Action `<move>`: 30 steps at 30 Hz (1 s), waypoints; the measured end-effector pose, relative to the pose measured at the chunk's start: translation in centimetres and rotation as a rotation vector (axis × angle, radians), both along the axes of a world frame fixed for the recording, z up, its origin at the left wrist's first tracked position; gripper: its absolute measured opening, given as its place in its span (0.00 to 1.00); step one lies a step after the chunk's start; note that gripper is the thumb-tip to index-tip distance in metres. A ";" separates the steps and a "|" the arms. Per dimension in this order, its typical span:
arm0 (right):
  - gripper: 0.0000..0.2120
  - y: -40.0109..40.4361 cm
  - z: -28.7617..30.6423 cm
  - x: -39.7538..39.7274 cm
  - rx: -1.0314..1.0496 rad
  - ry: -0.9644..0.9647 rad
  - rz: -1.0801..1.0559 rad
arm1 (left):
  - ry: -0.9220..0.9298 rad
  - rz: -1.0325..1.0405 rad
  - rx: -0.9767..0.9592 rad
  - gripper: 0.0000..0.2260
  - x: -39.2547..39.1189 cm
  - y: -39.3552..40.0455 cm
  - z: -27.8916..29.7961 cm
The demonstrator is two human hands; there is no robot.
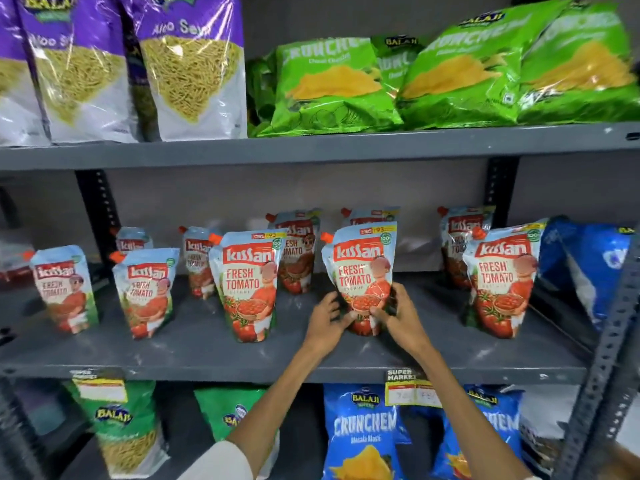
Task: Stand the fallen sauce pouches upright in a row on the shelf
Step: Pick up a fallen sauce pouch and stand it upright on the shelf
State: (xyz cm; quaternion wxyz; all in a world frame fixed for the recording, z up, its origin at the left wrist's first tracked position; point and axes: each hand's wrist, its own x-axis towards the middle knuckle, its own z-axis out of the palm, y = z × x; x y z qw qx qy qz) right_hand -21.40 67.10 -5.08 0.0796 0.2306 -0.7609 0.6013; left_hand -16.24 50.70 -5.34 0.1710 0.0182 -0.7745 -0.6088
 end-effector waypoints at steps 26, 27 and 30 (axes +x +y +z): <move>0.21 -1.3 3.8 5.4 0.114 0.356 -0.050 | 0.219 0.187 -0.133 0.18 5.5 -3.4 -0.3; 0.21 -3.1 3.9 5.8 0.097 0.317 0.018 | 0.242 0.222 -0.132 0.16 6.1 -4.6 0.0; 0.23 -8.2 3.3 6.1 0.078 0.244 0.152 | 0.310 0.324 -0.066 0.11 7.7 -8.1 0.8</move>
